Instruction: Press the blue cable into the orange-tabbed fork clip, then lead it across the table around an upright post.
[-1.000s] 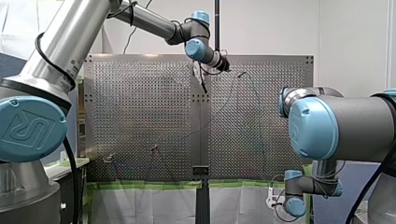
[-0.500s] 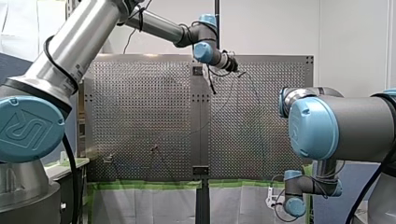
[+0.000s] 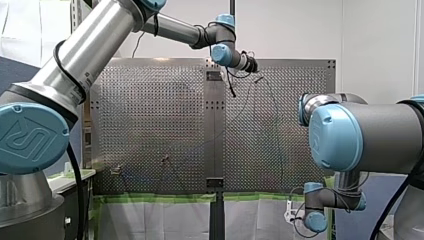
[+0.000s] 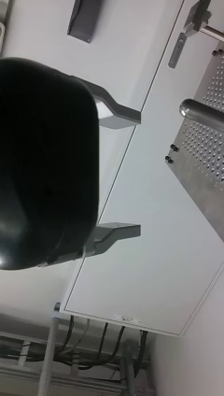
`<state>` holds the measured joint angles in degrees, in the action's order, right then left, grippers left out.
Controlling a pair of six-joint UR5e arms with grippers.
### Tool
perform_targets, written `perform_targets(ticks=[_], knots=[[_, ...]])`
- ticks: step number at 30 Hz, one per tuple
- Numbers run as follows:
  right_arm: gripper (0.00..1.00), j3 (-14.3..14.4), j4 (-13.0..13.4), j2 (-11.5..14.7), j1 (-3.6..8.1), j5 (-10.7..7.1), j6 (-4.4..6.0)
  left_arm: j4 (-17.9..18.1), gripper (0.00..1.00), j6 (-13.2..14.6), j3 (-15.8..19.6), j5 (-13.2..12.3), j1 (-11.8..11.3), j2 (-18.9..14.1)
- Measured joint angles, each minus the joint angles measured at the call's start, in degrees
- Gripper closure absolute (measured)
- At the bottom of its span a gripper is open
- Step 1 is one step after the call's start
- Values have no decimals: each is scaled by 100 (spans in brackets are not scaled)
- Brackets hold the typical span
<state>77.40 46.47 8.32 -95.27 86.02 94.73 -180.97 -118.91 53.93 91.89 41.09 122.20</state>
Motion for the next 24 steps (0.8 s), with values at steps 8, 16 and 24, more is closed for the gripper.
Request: perform_targets(ticks=[8,16,24], knots=[[100,0,2,0,0,-26,62,-38,0,0,-24,31,25,1],[100,0,2,0,2,-65,73,-122,0,0,-26,144,35,0],[100,0,1,-1,-3,-66,70,-427,0,107,-28,254,54,3]])
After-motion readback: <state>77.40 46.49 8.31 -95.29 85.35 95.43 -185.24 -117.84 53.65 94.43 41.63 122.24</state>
